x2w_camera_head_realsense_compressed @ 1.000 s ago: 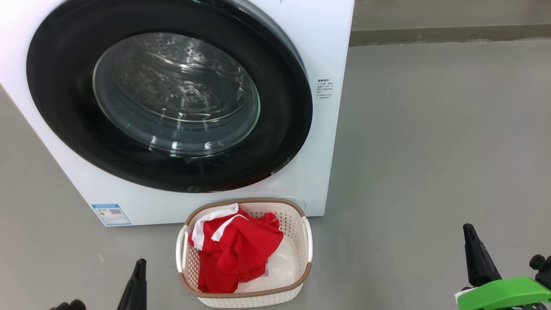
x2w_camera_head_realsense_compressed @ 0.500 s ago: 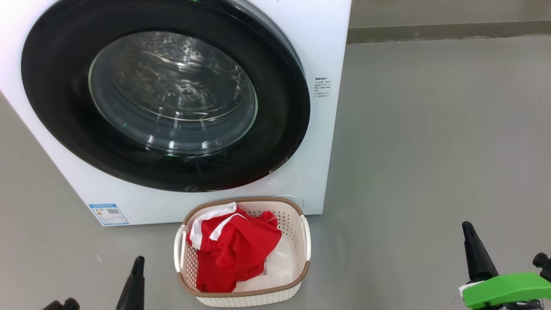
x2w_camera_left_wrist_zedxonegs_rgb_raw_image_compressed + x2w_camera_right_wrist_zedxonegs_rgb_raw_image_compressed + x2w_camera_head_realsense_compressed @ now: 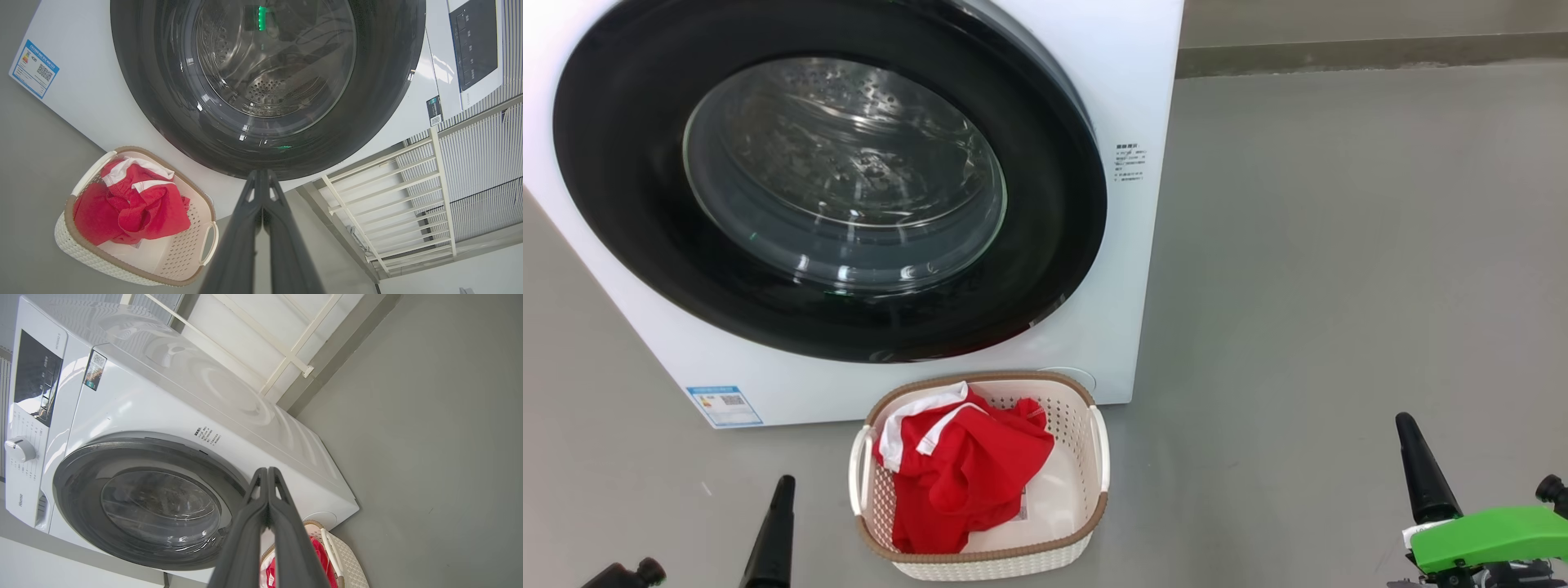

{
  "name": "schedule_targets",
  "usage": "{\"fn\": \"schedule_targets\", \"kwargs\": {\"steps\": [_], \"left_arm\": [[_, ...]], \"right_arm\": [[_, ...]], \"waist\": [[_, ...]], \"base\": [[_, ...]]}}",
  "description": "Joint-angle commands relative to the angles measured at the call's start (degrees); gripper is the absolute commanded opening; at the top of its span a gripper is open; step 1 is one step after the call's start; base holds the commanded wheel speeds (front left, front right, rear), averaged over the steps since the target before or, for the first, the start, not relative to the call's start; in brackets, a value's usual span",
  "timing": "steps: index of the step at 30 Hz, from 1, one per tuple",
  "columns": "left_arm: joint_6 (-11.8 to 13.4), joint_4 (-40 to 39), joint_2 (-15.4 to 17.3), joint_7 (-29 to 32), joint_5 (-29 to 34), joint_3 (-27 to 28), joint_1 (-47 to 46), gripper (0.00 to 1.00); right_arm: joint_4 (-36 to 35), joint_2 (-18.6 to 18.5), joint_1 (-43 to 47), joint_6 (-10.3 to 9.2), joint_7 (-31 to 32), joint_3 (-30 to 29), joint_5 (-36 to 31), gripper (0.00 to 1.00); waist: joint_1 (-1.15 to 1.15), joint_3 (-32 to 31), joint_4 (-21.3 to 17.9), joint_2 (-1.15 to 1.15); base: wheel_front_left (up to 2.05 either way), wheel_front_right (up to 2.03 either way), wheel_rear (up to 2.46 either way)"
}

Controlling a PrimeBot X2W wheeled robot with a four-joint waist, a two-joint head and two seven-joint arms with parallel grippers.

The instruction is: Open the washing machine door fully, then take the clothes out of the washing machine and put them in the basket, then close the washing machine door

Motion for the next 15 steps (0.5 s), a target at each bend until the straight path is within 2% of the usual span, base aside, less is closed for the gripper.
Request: {"fn": "schedule_targets", "kwargs": {"steps": [1, 15], "left_arm": [[-0.26, -1.19, 0.79, 0.53, -1.42, 1.47, -2.57, 0.0], [-0.31, -0.41, 0.9, 2.84, -10.57, 2.05, -3.76, 0.0]], "right_arm": [[-1.26, -1.06, -3.22, -0.03, 0.36, 0.96, 1.6, 0.0], [-0.81, -1.23, -4.38, -0.04, 2.72, 1.18, 10.74, 0.0]], "waist": [[0.0, 0.03, -0.03, 0.0], [0.0, 0.4, -0.44, 0.0]], "base": [[0.0, 0.0, 0.0], [0.0, 0.0, 0.0]]}}
